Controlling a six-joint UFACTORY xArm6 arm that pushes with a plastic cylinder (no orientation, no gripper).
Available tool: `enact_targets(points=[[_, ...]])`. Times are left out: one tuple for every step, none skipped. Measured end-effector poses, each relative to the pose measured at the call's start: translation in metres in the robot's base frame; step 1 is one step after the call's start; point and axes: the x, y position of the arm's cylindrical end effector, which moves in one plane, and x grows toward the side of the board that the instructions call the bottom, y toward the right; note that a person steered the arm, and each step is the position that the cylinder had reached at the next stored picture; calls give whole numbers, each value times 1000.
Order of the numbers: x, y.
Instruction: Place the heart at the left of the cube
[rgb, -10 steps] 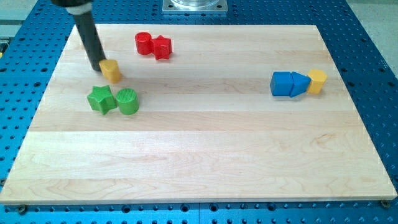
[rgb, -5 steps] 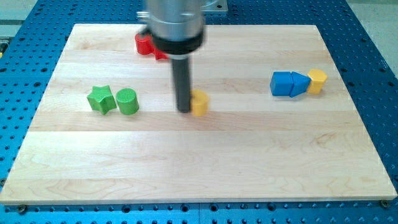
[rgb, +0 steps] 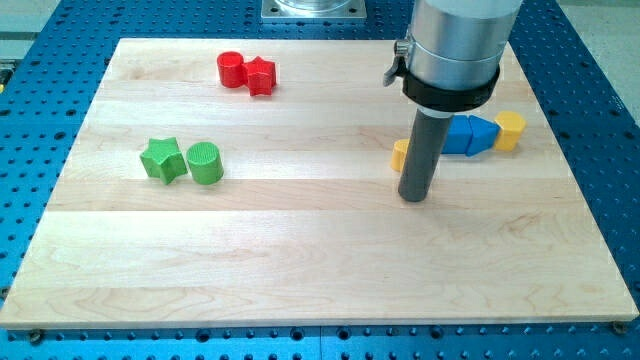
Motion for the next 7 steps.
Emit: enact_targets(points=[[-29, 0], [-46, 3], [-36, -29], [-40, -88], [-12, -158], [40, -241], [1, -290]])
